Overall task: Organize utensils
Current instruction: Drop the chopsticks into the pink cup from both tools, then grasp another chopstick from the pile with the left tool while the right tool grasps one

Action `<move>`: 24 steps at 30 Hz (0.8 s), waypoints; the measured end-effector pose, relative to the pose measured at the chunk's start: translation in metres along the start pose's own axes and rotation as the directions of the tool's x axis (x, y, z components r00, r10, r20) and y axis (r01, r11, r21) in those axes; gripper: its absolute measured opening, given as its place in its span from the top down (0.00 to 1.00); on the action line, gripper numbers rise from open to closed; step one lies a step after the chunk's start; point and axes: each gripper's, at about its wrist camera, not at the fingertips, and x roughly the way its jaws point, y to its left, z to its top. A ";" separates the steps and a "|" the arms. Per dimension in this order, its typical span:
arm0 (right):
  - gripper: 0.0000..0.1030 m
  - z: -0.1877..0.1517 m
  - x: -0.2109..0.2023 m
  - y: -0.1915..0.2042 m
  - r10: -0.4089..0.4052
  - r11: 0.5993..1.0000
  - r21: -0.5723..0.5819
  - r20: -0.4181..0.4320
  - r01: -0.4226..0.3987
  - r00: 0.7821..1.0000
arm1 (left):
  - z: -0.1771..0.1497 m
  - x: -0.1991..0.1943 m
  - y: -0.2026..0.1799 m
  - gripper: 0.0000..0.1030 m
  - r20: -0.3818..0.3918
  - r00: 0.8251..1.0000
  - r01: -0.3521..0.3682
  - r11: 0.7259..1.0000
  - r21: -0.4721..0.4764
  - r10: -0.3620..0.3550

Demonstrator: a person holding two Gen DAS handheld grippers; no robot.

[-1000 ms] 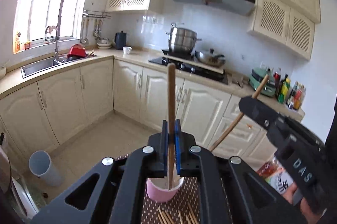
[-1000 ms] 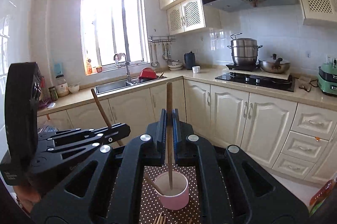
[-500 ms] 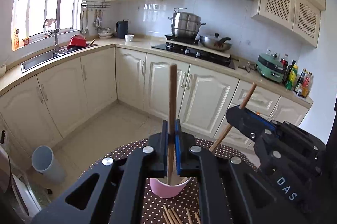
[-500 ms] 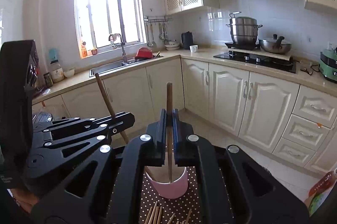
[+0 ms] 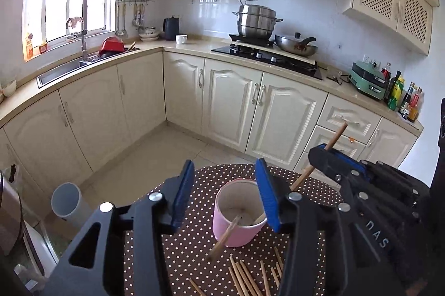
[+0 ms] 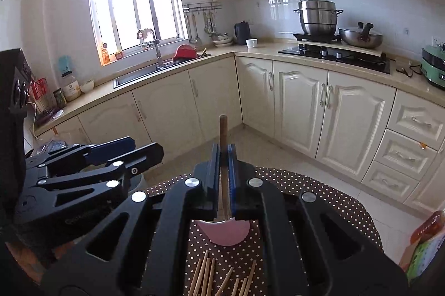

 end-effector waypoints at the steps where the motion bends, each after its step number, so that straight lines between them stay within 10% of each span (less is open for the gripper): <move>1: 0.94 -0.001 -0.001 0.001 0.002 1.000 0.002 -0.002 -0.002 1.000 | -0.001 -0.003 0.002 0.53 0.002 1.000 0.000 1.000 -0.004 0.000; 7: 0.92 -0.003 -0.011 0.008 -0.006 1.000 -0.003 -0.007 0.006 1.000 | -0.007 -0.023 0.010 0.42 0.018 1.000 -0.009 1.000 -0.025 0.009; 17: 0.57 -0.015 -0.045 0.012 -0.015 1.000 0.004 0.011 0.015 1.000 | -0.035 -0.058 0.024 0.40 0.017 0.999 -0.038 0.998 -0.047 0.039; 24: 0.57 -0.048 -0.059 0.012 -0.017 1.000 -0.003 -0.035 0.017 0.999 | -0.077 -0.063 0.035 0.40 -0.062 0.997 -0.058 0.996 -0.069 0.053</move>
